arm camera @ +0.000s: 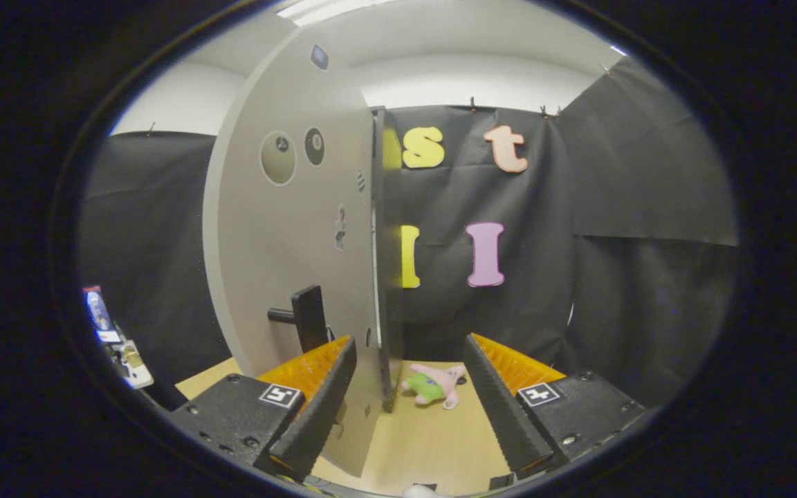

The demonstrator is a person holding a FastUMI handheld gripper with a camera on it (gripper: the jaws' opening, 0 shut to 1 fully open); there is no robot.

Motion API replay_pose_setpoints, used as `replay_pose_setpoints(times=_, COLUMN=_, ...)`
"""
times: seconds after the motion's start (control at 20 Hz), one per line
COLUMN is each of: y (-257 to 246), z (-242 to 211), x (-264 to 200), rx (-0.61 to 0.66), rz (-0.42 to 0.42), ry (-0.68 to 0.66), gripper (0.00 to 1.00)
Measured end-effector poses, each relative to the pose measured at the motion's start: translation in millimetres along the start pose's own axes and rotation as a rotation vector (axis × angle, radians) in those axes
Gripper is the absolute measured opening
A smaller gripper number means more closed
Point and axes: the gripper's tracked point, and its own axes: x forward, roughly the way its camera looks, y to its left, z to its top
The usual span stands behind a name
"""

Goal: Open the shoe cabinet door, grab the shoes and put them into the shoe cabinet, then close the shoe cabinet door.

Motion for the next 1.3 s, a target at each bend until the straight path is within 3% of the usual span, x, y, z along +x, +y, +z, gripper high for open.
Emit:
replay_pose_setpoints(times=0.35, y=45.9, z=-0.9, x=0.2, rx=0.005, rz=0.044, ry=0.022, gripper=0.95)
replay_pose_setpoints(times=0.9, y=196.4, z=-3.0, x=45.8, rx=0.023, rz=0.072, ry=0.027, gripper=0.97)
replay_pose_setpoints(times=1.3, y=231.3, z=5.5, x=30.3, rx=0.015, rz=0.024, ry=0.018, gripper=0.99)
